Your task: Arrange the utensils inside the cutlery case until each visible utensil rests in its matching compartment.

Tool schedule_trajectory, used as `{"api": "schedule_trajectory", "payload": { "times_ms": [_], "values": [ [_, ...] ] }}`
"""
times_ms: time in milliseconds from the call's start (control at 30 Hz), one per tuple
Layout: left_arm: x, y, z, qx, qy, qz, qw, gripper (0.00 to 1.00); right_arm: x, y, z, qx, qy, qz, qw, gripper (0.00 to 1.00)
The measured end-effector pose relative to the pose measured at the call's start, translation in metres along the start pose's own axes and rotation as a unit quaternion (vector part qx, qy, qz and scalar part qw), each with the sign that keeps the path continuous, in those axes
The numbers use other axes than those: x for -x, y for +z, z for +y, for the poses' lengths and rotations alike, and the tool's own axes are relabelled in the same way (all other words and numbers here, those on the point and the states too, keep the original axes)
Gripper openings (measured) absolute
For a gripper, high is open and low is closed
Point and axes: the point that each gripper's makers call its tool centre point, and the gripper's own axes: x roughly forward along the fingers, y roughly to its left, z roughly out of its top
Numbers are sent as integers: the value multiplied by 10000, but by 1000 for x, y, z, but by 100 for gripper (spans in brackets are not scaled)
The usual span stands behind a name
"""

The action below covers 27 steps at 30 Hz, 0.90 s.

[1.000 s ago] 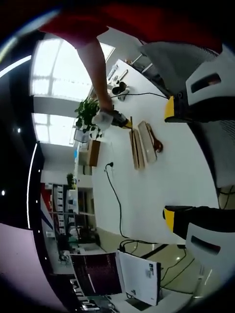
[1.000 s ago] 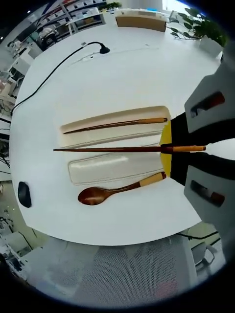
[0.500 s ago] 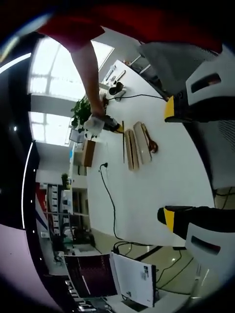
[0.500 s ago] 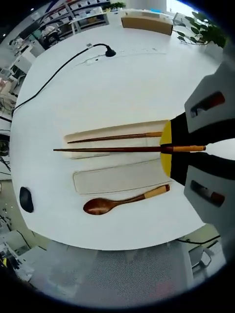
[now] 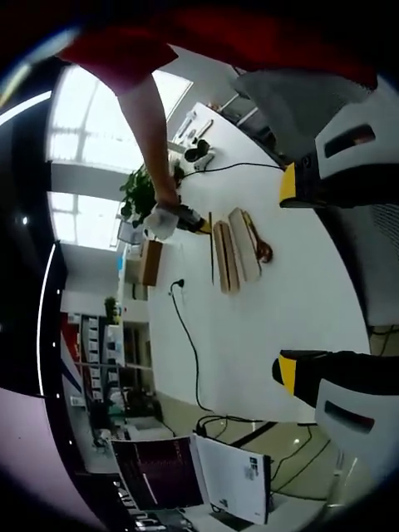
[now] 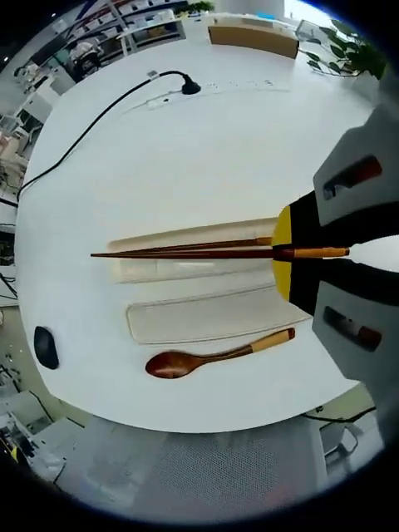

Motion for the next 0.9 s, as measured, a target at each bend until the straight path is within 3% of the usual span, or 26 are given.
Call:
{"api": "schedule_trajectory", "payload": {
  "times_ms": [433, 633, 900],
  "values": [
    [2, -8, 7, 113, 122, 94, 9998, 72, -14, 12, -11, -6, 76, -108, 9999, 0],
    [3, -9, 9, 161, 205, 100, 9996, 72, -26, 9, -12, 207, 148, 34, 9997, 0],
    [3, -13, 11, 220, 272, 136, 9993, 72, -34, 3, -11, 80, 246, 49, 9997, 0]
  ]
}}
